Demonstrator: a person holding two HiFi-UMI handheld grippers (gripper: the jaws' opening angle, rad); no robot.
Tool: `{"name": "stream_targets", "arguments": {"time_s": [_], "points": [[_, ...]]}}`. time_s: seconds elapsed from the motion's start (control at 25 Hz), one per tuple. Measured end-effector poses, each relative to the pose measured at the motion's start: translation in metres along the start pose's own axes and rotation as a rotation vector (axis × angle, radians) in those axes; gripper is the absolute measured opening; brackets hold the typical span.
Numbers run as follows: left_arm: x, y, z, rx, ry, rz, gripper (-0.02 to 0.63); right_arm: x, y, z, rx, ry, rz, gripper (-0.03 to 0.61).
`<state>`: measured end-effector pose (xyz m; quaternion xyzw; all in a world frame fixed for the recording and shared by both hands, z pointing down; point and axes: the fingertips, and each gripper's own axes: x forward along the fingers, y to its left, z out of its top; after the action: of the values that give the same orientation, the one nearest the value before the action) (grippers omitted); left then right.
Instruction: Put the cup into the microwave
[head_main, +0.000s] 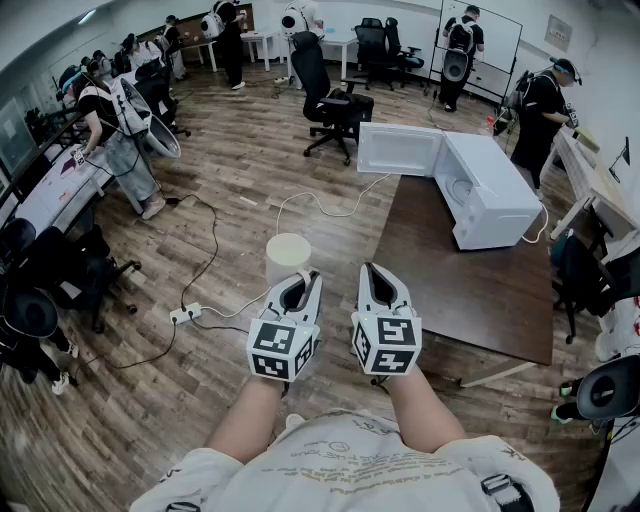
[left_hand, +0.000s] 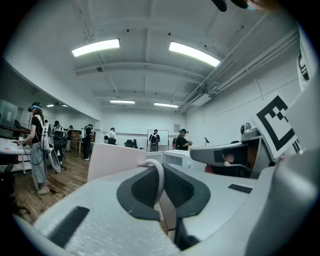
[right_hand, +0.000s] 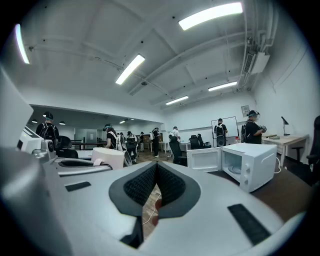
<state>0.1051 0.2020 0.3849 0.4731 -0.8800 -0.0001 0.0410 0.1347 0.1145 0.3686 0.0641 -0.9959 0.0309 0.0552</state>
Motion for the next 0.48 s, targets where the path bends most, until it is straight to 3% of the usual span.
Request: {"name": "stream_targets", "arguments": {"time_s": [0.48], "points": [[-0.019,0.033,-0.006,-0.001,-0.014,-0.004,0.026,0.017,0.04,-0.009,-0.004,0.0,0.018,0.014]]}}
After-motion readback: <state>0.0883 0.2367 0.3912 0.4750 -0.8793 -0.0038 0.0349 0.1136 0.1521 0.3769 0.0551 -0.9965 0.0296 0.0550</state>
